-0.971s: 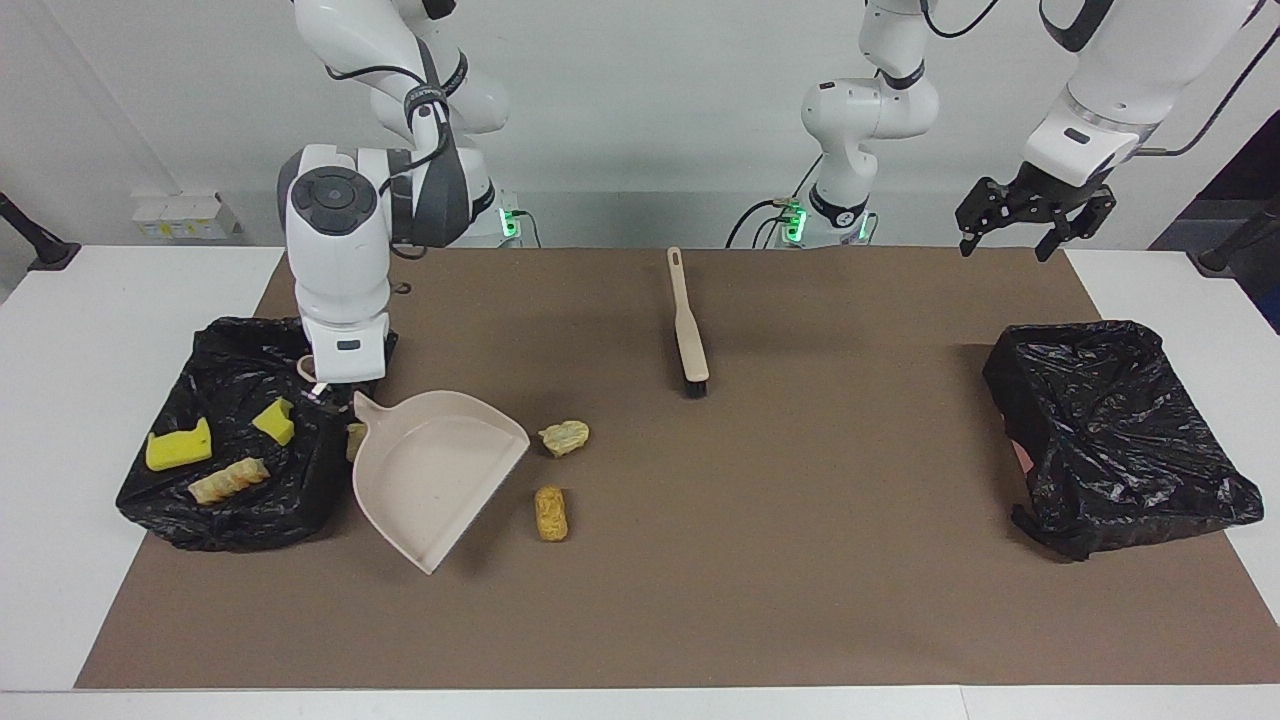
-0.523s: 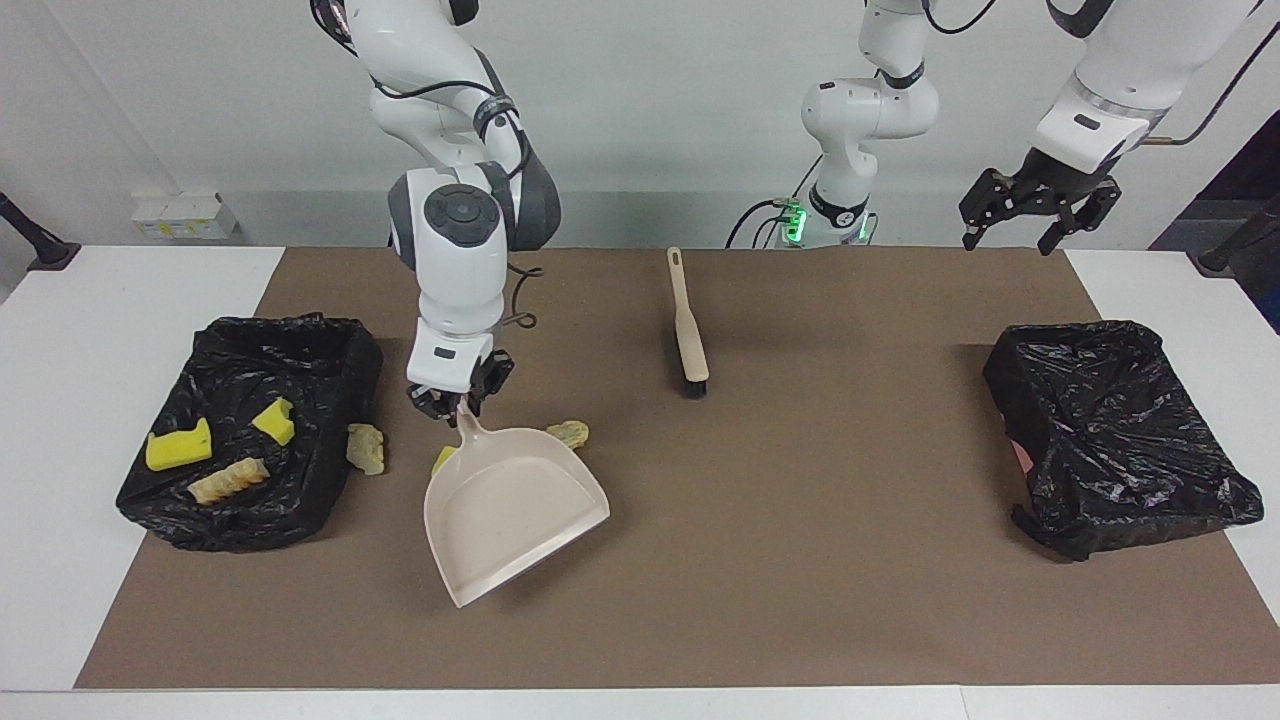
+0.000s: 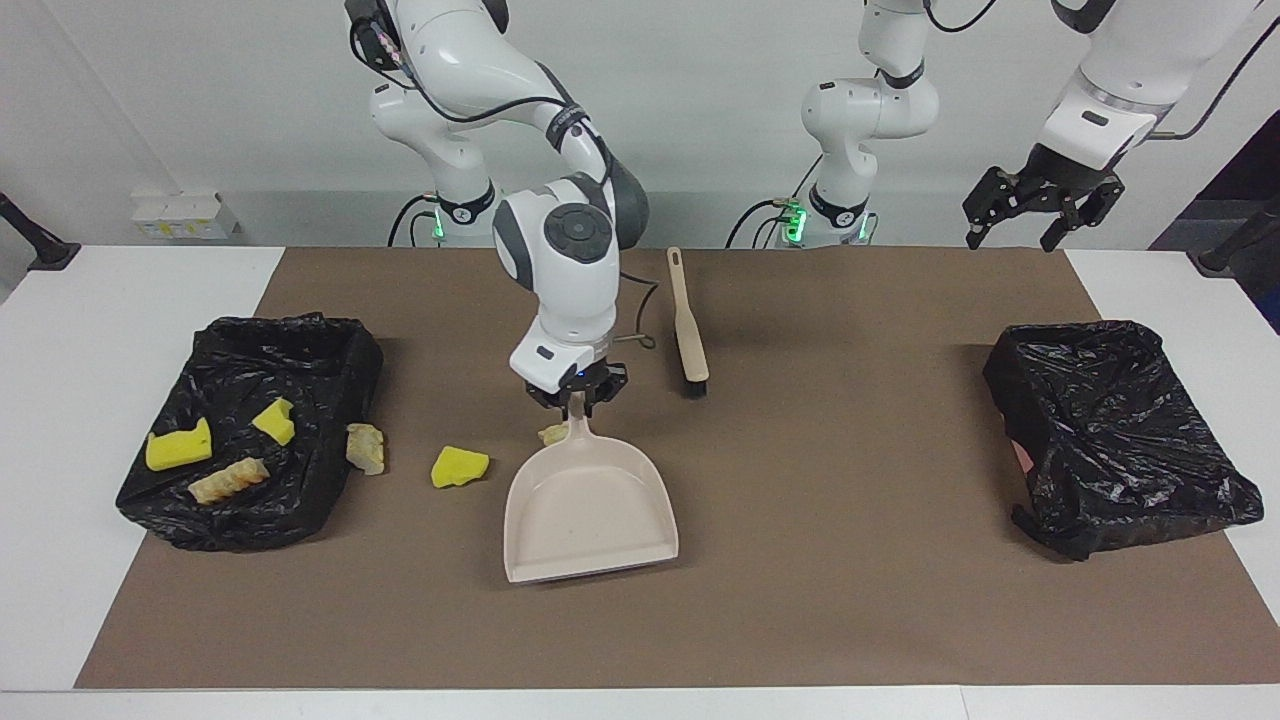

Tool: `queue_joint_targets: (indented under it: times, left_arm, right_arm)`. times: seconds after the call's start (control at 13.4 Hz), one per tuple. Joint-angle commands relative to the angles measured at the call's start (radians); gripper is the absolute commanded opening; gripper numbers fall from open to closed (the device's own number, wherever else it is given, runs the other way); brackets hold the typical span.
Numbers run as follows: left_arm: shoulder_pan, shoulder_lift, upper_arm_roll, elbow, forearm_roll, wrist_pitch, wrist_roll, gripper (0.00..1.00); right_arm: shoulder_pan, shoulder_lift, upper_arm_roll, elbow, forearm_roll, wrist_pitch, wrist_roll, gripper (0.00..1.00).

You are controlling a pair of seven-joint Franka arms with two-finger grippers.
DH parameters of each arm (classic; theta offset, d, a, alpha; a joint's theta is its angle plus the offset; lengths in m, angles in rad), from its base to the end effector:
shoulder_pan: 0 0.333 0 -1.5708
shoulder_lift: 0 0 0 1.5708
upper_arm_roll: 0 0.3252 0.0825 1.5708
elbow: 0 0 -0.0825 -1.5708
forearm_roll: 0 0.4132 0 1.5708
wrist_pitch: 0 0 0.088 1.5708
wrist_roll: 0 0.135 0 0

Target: Sweep and dump trash in bin

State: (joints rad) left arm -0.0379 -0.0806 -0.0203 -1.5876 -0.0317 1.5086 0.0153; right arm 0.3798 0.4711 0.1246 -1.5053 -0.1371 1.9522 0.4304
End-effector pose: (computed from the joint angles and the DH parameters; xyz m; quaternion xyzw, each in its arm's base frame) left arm 0.5501 -0.0370 0.6377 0.9992 -0.0377 0.0005 0.0150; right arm 0.6402 0.3260 0.3633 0.9977 0.0567 0.0069 0.0358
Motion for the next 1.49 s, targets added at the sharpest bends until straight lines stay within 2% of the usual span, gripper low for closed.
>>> queue_joint_targets:
  times: [0.0,0.22,0.45,0.52,0.6,0.9,1.2,1.27,1.42]
  left_arm:
    - [0.001,-0.016,-0.006,-0.011,-0.013,-0.002,-0.011,1.00]
    - [0.003,-0.015,-0.007,-0.006,-0.011,-0.002,-0.011,1.00]
    - [0.012,-0.015,-0.006,-0.006,-0.010,-0.002,-0.011,1.00]
    - [0.009,-0.015,-0.006,-0.006,-0.010,-0.002,-0.009,1.00]
    - [0.007,-0.015,-0.006,-0.006,-0.010,-0.002,-0.009,1.00]
    - [0.010,-0.015,-0.006,-0.006,-0.010,-0.002,-0.009,1.00]
    - [0.009,-0.015,-0.006,-0.006,-0.010,-0.002,-0.009,1.00]
    - [0.010,-0.015,-0.006,-0.006,-0.010,-0.002,-0.009,1.00]
    - [0.009,-0.015,-0.006,-0.006,-0.010,-0.002,-0.009,1.00]
  right_arm:
    - [0.045,0.138,-0.002,0.172,0.027,0.005,0.080,0.00]
    - [0.059,0.199,-0.002,0.207,0.028,0.068,0.132,0.00]
    - [0.060,0.207,0.004,0.220,0.028,0.071,0.143,0.00]
    - [0.059,0.204,0.004,0.214,0.030,0.071,0.143,0.09]
    - [0.059,0.201,0.004,0.211,0.016,0.065,0.136,0.99]
    - [0.064,0.147,0.006,0.195,0.033,0.045,0.134,1.00]
    - [0.091,0.022,0.039,0.057,0.039,-0.028,0.123,1.00]
    - [0.090,0.006,0.059,0.034,0.057,-0.060,0.126,1.00]
    - [0.083,-0.057,0.058,-0.042,0.190,-0.082,0.134,1.00]
